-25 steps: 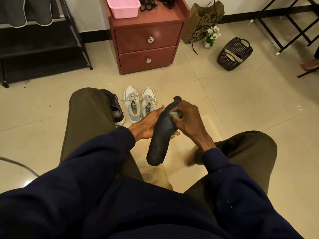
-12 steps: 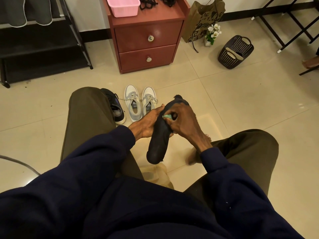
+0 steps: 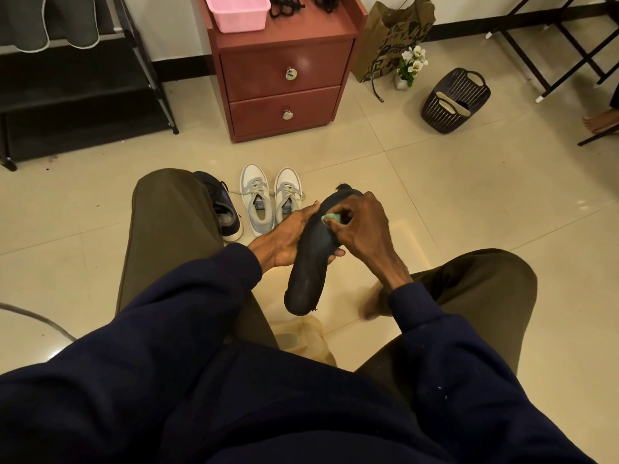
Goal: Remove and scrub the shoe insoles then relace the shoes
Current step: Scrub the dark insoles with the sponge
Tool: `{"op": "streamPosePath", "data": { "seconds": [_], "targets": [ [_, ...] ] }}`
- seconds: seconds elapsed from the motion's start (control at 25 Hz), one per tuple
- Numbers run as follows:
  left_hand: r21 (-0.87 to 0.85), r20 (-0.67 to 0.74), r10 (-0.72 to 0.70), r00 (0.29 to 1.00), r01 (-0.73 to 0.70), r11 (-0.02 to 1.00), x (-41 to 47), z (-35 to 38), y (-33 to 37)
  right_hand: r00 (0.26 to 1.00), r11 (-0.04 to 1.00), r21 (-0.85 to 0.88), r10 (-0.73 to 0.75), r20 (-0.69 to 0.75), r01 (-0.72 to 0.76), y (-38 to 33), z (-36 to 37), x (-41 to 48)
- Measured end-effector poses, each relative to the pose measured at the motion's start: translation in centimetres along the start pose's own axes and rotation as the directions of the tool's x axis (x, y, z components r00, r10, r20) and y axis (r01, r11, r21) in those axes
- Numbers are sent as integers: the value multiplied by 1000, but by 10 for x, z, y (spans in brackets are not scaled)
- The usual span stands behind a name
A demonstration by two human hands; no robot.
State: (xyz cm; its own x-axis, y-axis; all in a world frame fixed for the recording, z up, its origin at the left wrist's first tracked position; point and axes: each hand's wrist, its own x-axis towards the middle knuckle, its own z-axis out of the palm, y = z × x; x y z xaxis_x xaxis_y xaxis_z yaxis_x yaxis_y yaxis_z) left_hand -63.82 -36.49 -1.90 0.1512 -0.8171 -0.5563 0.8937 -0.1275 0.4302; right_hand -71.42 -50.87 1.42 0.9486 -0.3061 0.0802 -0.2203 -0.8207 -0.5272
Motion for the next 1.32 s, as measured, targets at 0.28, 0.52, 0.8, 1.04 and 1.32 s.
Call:
{"op": "streamPosePath", "data": {
  "seconds": [0.28, 0.52, 0.8, 1.04, 1.32],
  "targets": [
    [-12, -16, -13, 1000, 13, 1000, -2, 3, -1, 998, 996, 64, -55, 1, 55, -4, 5, -5],
    [12, -4, -44, 999, 44, 999, -6, 5, -2, 976, 994, -53, 87, -199, -100, 17, -2, 5],
    [-3, 0, -39, 999, 39, 999, -4, 4, -2, 999, 999, 33, -41, 12, 40, -3, 8, 1],
    [1, -50, -37, 998, 37, 999, -5, 8, -4, 998, 1000, -19, 22, -51, -23, 4, -3, 0],
    [-32, -91, -9, 996, 6, 999, -4, 5, -2, 990, 972, -196, 111, -89, -127, 11, -6, 4]
  ]
}}
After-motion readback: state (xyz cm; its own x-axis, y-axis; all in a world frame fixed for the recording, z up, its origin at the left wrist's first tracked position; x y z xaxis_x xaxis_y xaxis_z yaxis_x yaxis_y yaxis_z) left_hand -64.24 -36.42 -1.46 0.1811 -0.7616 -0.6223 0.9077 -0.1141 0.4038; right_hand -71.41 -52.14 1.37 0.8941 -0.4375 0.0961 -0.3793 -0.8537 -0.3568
